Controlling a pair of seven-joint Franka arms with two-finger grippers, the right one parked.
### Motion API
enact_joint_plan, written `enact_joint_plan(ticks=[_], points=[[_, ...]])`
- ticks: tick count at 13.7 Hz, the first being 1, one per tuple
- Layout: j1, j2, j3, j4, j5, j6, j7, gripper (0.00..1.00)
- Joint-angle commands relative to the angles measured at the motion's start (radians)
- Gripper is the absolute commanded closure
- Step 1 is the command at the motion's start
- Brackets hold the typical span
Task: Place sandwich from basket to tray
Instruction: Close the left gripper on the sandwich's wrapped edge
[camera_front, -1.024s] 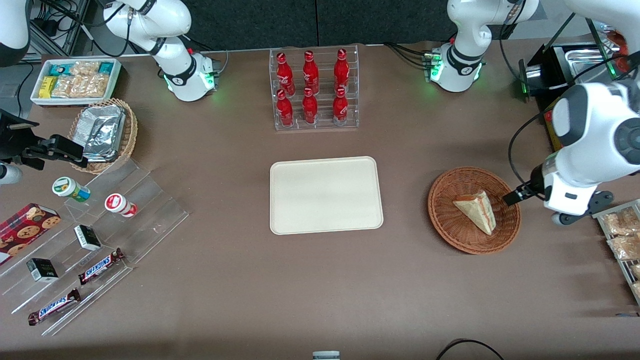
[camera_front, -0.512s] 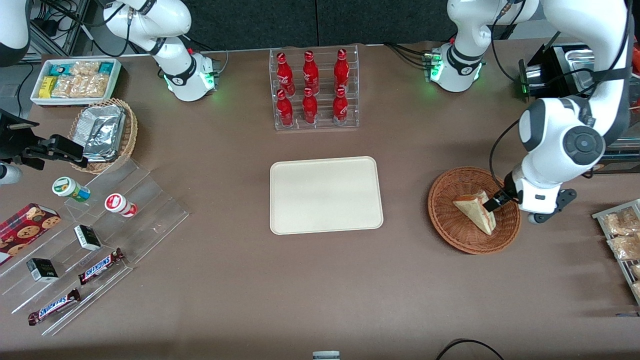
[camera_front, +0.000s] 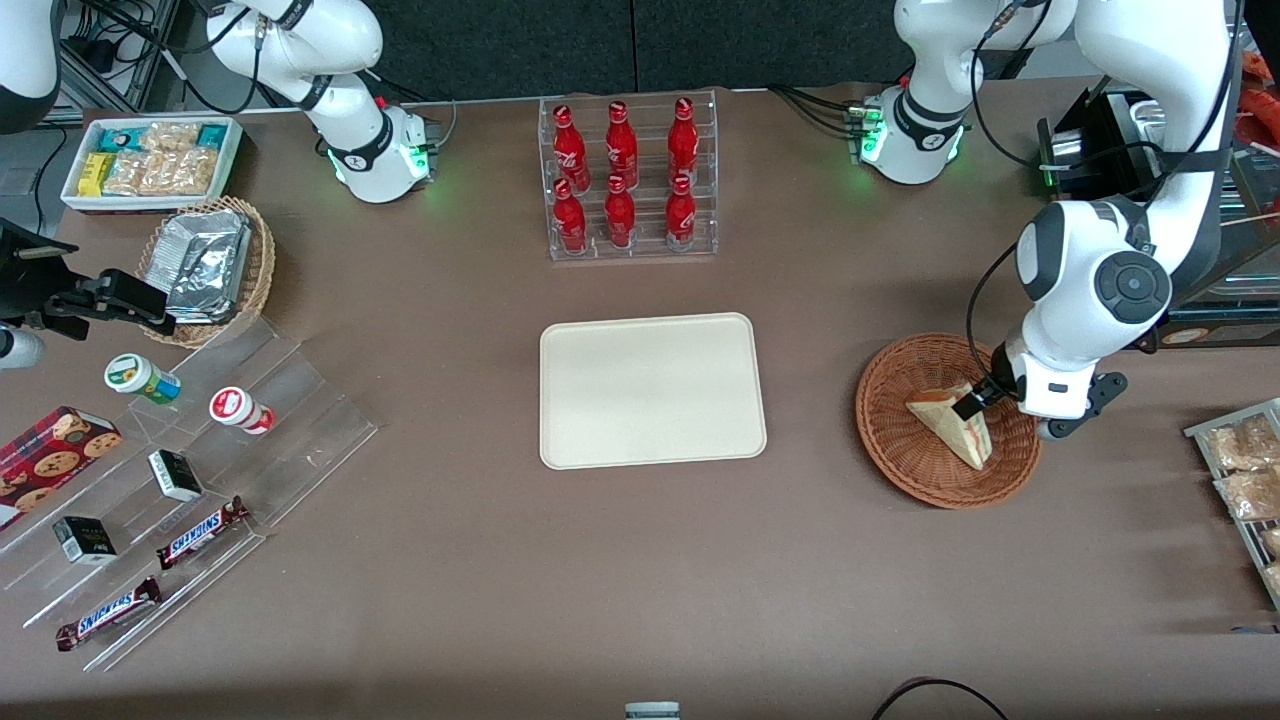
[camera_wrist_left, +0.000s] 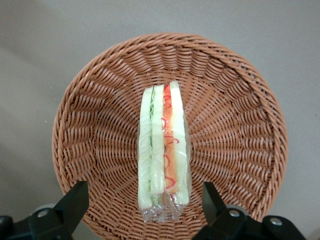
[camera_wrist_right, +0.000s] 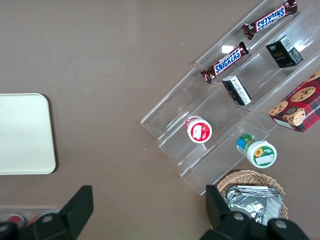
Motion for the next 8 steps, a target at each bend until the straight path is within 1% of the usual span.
enact_joint_plan(ticks=[1, 3, 8], points=[[-0.003, -0.001, 0.002, -0.020, -0.003, 0.039, -0.022, 0.00], [-0.005, 0.023, 0.002, -0.020, -0.003, 0.069, -0.055, 0.00], [-0.020, 0.057, 0.000, -0.018, -0.003, 0.115, -0.071, 0.00]])
